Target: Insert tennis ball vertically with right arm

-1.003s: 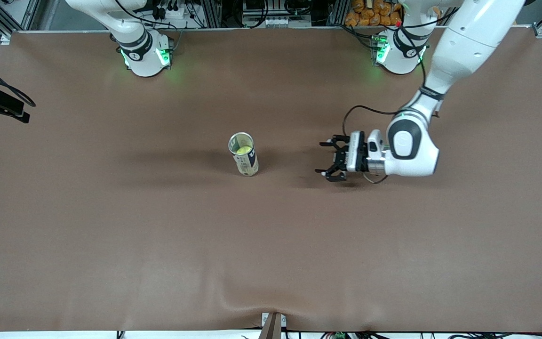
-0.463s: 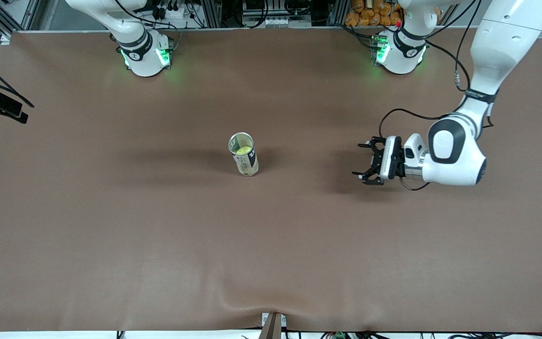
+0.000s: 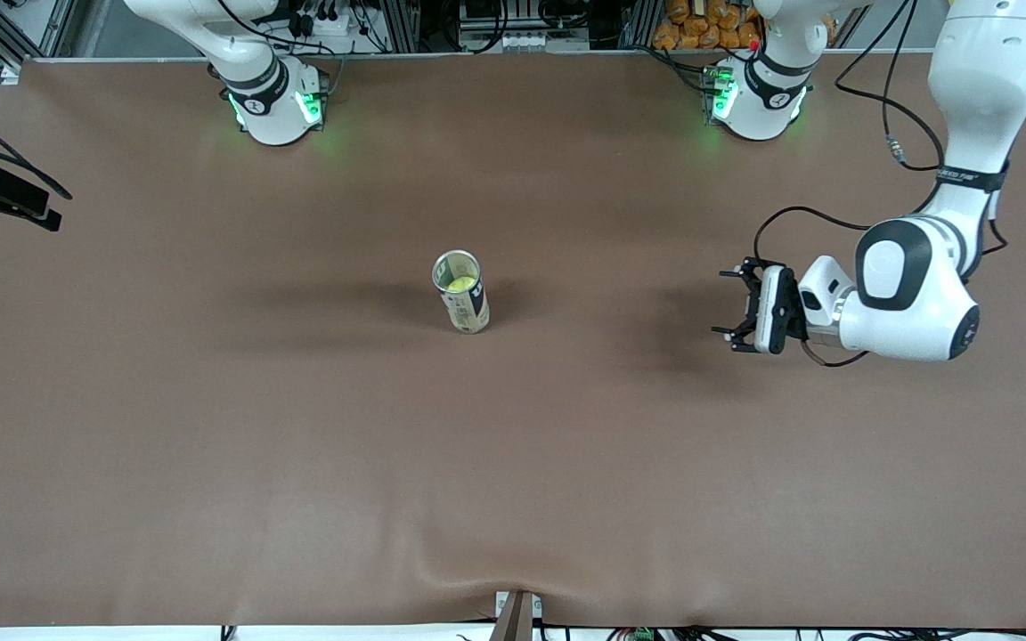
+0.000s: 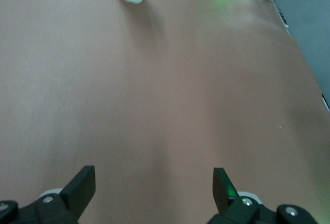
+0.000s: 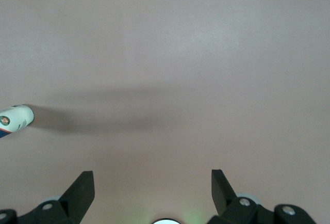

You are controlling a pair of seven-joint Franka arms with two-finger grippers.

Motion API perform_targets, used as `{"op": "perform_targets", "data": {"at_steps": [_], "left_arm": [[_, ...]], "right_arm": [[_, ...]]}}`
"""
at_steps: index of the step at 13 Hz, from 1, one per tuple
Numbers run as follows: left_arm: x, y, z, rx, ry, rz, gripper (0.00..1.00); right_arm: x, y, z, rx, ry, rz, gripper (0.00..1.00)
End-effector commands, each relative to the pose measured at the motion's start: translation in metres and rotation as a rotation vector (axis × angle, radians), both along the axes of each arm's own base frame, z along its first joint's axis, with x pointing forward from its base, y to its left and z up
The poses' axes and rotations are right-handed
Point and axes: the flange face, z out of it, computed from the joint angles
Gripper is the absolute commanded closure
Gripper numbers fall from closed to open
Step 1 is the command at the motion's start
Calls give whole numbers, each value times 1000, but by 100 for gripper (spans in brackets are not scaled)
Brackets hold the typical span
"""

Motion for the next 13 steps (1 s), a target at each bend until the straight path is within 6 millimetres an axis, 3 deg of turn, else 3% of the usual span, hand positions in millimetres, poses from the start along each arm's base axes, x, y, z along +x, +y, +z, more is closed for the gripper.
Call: {"op": "perform_targets", "data": {"at_steps": [1, 5, 8, 11, 13], "left_arm": [[-1, 15, 34, 153, 75, 79, 0], [-6, 17, 92, 443, 169, 281, 0], [-4, 11, 118, 576, 222, 417, 0], [-14, -19, 154, 811, 280, 662, 0], [-23, -43, 163, 932, 296, 805, 0]], "right_arm": [[-4, -3, 0, 25, 4, 20, 0], [-3, -1, -1, 25, 9, 23, 0], [-2, 0, -2, 25, 9, 26, 0], [-2, 0, -2, 25, 7, 26, 0], [-2, 0, -3, 25, 7, 24, 0]]}}
